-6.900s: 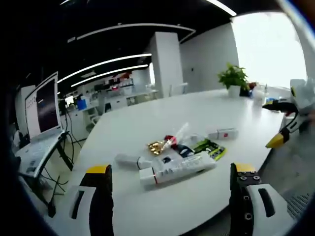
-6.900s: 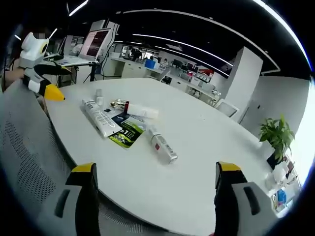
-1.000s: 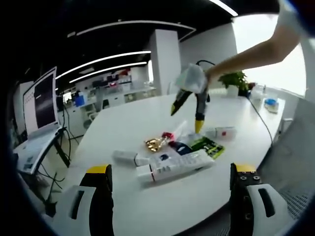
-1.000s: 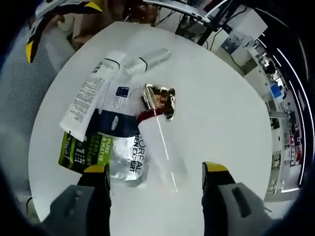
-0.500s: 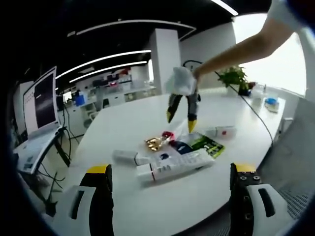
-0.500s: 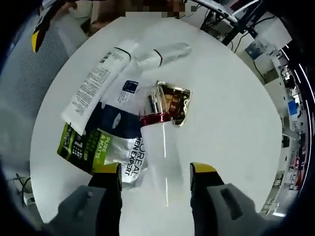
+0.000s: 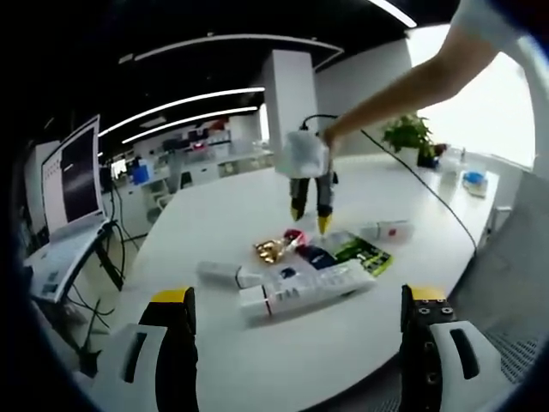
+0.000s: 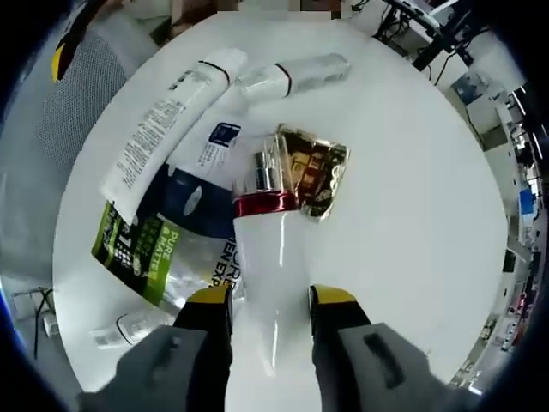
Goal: Arrange the skincare products in the storage area until every visible bottle or jar stands upright without overlapping.
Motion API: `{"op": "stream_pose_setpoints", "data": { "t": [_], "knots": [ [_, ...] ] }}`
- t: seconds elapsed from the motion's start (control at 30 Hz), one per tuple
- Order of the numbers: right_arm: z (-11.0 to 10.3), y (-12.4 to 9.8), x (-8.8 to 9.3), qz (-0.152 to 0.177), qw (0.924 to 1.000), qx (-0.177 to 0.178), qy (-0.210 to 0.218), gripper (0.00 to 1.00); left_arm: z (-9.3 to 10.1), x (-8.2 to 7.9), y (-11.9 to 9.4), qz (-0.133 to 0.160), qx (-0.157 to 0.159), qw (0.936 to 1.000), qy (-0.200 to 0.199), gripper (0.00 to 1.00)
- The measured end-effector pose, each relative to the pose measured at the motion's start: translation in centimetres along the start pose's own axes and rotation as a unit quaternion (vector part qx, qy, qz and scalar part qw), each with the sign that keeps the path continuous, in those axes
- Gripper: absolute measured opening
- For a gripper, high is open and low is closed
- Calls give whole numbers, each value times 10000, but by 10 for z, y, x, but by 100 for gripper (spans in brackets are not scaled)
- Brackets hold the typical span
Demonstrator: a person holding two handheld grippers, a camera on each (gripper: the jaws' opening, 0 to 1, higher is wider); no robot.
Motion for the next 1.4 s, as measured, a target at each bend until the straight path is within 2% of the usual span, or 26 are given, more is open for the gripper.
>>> {"op": "stream_pose_setpoints", "data": {
  "t": [0.17, 0.3, 0.8, 0.93, 1.27, 1.4],
  "knots": [
    [0, 2, -3, -77, 9999, -103, -50, 31, 1, 0, 0, -16, 32, 10000, 15, 97],
    [-5, 0, -6, -151, 9995, -93, -268, 31, 1, 0, 0, -32, 49, 10000, 25, 97],
    [-5, -1, -7, -245, 9992, -268, -146, 32, 1, -1, -1, 52, 10, 10000, -11, 97],
    [-9, -2, -10, -324, 9989, -232, -262, 31, 0, -1, -1, 59, -21, 10000, -29, 97],
    [-4, 0, -10, -478, 9986, -209, -131, 30, 0, -2, -1, 77, -11, 9999, -76, 97],
    [-3, 0, -8, -419, 9988, -194, -152, 30, -1, -2, -2, 91, -14, 9999, -69, 97]
  ]
}}
Point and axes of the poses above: the point that each gripper's makers call its tool centre point, and the gripper's own axes: y roughly forward along the fingers, z roughly to its right, x roughly out of its underside, the point moved 8 cm from there along -y, roughly backward along the fingers, and after that the axes turned 11 degrees about -z, right-handed, at the moved point
